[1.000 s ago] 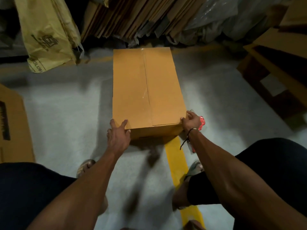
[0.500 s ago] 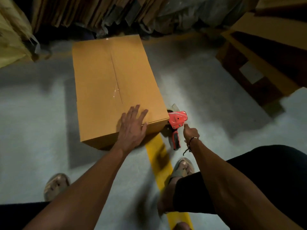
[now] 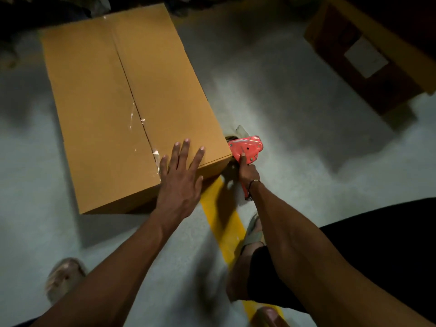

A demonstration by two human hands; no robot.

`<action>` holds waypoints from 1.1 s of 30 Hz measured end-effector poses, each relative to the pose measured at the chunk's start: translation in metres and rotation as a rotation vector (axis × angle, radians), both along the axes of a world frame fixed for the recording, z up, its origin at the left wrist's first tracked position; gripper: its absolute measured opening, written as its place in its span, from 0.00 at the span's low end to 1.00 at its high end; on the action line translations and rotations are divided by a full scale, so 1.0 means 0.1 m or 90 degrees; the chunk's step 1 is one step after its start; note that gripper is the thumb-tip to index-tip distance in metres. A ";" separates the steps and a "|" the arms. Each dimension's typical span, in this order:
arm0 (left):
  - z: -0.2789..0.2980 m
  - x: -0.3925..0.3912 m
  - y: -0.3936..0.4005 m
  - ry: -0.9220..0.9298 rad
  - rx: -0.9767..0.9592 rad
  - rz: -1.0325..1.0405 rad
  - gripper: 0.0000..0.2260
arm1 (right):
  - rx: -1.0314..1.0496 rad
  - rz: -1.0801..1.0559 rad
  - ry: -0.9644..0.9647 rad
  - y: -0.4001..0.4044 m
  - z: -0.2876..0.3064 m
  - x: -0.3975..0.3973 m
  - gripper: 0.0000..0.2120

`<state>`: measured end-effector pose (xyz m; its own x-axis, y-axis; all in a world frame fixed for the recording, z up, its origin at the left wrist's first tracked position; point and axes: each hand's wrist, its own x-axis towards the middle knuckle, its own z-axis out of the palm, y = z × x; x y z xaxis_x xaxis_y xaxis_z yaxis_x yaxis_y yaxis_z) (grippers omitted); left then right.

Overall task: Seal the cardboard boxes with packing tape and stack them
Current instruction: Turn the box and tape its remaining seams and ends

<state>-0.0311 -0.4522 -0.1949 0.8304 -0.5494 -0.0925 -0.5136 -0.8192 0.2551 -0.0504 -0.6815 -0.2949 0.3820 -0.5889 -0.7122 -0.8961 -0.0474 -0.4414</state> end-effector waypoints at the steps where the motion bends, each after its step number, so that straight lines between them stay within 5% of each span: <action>1: 0.01 0.00 0.00 0.002 -0.006 -0.003 0.33 | -0.011 -0.014 0.010 -0.01 -0.01 0.01 0.47; 11: 0.13 -0.03 0.14 0.006 0.035 -0.042 0.37 | -0.086 -0.079 -0.039 -0.23 0.94 -0.02 0.46; 17: 0.36 -0.26 0.55 0.071 0.080 0.085 0.37 | -0.171 -0.002 -0.106 -0.38 1.87 0.07 0.53; 20: 0.49 -0.37 0.77 0.127 0.088 0.059 0.36 | -0.119 0.009 -0.169 -0.28 2.21 0.12 0.65; 28: 0.87 -0.23 0.84 0.111 0.071 0.033 0.34 | 0.206 0.090 -0.274 0.46 3.07 0.14 0.42; 33: 0.79 -0.20 0.84 0.186 0.196 -0.017 0.39 | 0.256 0.107 -0.211 0.74 3.07 0.19 0.43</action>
<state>-0.0511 -0.3679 -0.1156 0.7309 -0.4802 -0.4850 -0.4775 -0.8675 0.1393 -0.0316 -0.6070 0.0124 0.6891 -0.2069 -0.6945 -0.7010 0.0529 -0.7112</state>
